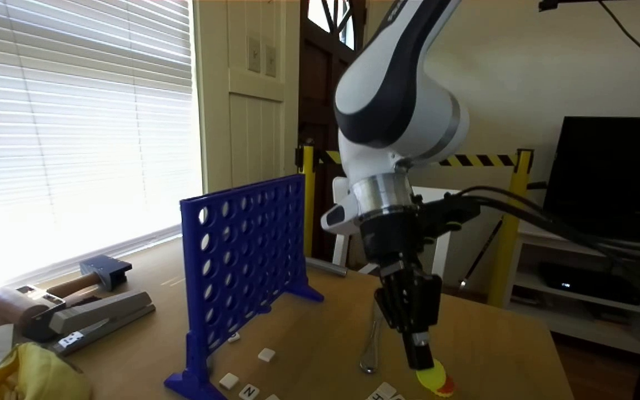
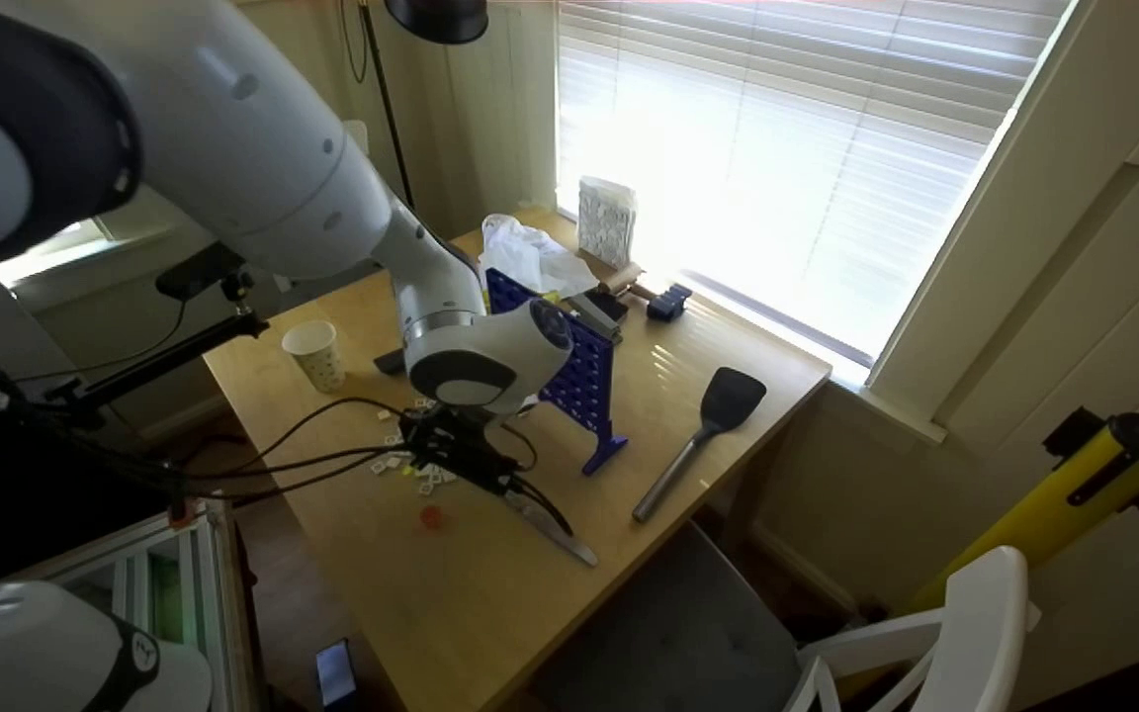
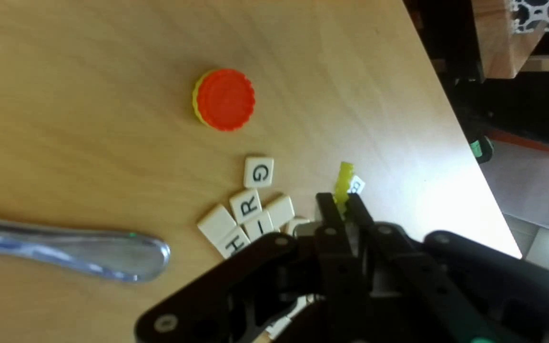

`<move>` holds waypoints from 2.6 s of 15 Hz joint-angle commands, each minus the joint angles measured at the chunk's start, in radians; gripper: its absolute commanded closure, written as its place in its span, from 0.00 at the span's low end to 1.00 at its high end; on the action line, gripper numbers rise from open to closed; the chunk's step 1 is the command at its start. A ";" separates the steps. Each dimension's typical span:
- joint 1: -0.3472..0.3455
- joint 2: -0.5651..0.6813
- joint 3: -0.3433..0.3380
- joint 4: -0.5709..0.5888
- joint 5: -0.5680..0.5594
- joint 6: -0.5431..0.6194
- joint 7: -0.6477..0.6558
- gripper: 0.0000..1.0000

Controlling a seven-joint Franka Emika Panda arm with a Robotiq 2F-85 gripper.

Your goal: Turn the knife to the right, then put one yellow disc in the blue board

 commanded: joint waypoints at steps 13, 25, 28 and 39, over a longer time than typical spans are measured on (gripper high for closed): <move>0.239 -0.540 -0.036 0.039 -0.223 -0.279 -0.048 0.92; 0.245 -0.372 -0.059 0.224 -0.344 0.026 -0.199 0.98; 0.246 -0.282 -0.046 0.326 -0.340 0.065 -0.341 0.98; 0.237 -0.190 -0.034 0.391 -0.343 0.124 -0.386 0.98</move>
